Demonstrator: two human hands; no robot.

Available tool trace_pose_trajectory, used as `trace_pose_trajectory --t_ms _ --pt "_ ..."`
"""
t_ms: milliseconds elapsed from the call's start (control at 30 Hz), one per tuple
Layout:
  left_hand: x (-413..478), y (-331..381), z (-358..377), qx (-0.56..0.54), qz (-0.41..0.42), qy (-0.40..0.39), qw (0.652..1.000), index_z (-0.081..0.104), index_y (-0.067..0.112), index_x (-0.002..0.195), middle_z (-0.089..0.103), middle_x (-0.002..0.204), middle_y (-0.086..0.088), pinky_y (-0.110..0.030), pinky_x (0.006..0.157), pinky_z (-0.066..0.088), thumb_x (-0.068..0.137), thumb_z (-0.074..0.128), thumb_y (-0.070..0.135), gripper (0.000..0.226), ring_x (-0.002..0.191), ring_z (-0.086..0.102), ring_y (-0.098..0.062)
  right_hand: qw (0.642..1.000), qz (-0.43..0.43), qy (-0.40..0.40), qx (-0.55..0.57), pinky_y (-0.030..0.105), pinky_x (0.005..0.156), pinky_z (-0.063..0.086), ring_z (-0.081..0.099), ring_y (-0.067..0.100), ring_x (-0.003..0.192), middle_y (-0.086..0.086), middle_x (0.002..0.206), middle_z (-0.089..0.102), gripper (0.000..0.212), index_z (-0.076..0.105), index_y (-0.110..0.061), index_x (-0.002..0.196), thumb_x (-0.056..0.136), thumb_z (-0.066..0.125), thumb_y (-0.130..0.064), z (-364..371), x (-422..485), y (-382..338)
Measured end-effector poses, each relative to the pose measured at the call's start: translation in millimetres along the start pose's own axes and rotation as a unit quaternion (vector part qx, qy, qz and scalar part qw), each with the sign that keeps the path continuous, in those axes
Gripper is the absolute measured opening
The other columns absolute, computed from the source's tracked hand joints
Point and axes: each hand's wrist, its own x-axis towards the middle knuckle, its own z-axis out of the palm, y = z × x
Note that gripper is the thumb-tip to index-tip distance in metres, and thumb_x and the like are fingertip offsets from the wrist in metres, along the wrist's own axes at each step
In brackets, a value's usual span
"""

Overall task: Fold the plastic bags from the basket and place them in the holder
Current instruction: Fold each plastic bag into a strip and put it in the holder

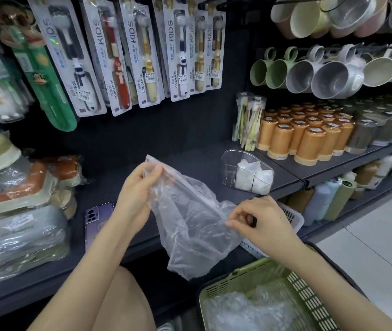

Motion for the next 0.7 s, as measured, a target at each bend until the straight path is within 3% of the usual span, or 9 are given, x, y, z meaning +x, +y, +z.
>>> trace_pose_trajectory --t_ms 133,233,333,433,567,633,700 --pt "0.2 -7.8 -8.6 -0.01 0.004 -0.016 1.0 0.064 0.014 0.086 0.068 0.077 0.0 -0.025 0.065 0.055 0.093 0.055 0.023 0.014 0.072 0.066 -0.013 0.992 0.079 0.014 0.1 0.023 0.087 0.04 0.055 0.001 0.095 -0.024 0.09 0.062 0.032 0.06 -0.047 0.095 0.069 0.06 -0.066 -2.7 2.4 -0.7" --pt "1.7 -12.8 -11.4 -0.034 -0.001 -0.004 0.999 0.061 0.015 0.079 0.066 0.072 -0.001 -0.024 0.062 0.055 0.097 0.051 0.023 0.022 0.066 0.064 -0.012 0.99 0.089 -0.031 0.108 0.028 0.102 0.034 0.044 -0.005 0.117 -0.031 0.115 0.053 0.054 0.047 -0.056 0.115 0.065 0.058 -0.074 1.9 3.2 -1.2" --pt "2.2 -15.8 -12.0 -0.014 0.01 0.013 1.0 0.058 0.014 0.076 0.065 0.068 0.001 -0.021 0.06 0.054 0.1 0.046 0.021 0.028 0.063 0.064 -0.009 0.977 0.113 -0.092 0.154 0.021 0.102 0.033 0.037 -0.006 0.128 -0.033 0.129 0.046 0.069 0.039 -0.058 0.126 0.064 0.057 -0.079 9.1 1.4 -1.6" --pt "3.6 -18.1 -13.7 0.025 0.026 0.023 0.999 0.064 0.019 0.073 0.067 0.065 0.007 -0.018 0.063 0.054 0.101 0.042 0.022 0.036 0.063 0.065 -0.004 0.971 0.118 -0.088 0.19 0.017 0.093 0.041 0.051 -0.007 0.115 -0.027 0.116 0.061 0.051 0.056 -0.049 0.116 0.069 0.068 -0.067 17.2 -1.8 -3.5" --pt "9.0 -21.6 -21.5 0.054 0.028 0.013 0.998 0.065 0.008 0.095 0.072 0.08 0.001 -0.026 0.078 0.055 0.092 0.046 0.037 0.036 0.079 0.068 -0.012 0.968 0.13 -0.035 0.21 0.018 0.082 0.047 0.064 0.001 0.088 -0.016 0.089 0.071 0.013 0.072 -0.031 0.092 0.08 0.076 -0.028 28.9 -3.0 -9.6" --pt "9.0 -25.0 -22.6 0.049 0.029 0.021 0.998 0.064 0.009 0.092 0.072 0.074 0.003 -0.022 0.071 0.055 0.098 0.043 0.031 0.032 0.073 0.068 -0.009 0.969 0.132 -0.025 0.206 0.021 0.079 0.05 0.064 0.003 0.084 -0.017 0.086 0.07 0.007 0.073 -0.03 0.083 0.083 0.073 -0.022 32.3 -1.1 -11.0" --pt "8.0 -25.7 -22.0 0.042 0.02 0.032 0.998 0.061 0.011 0.083 0.069 0.065 0.005 -0.018 0.063 0.054 0.102 0.04 0.024 0.031 0.064 0.066 -0.005 0.971 0.128 -0.015 0.203 0.026 0.078 0.051 0.062 0.006 0.082 -0.019 0.086 0.069 0.014 0.07 -0.033 0.078 0.085 0.071 -0.021 34.0 1.0 -12.7"
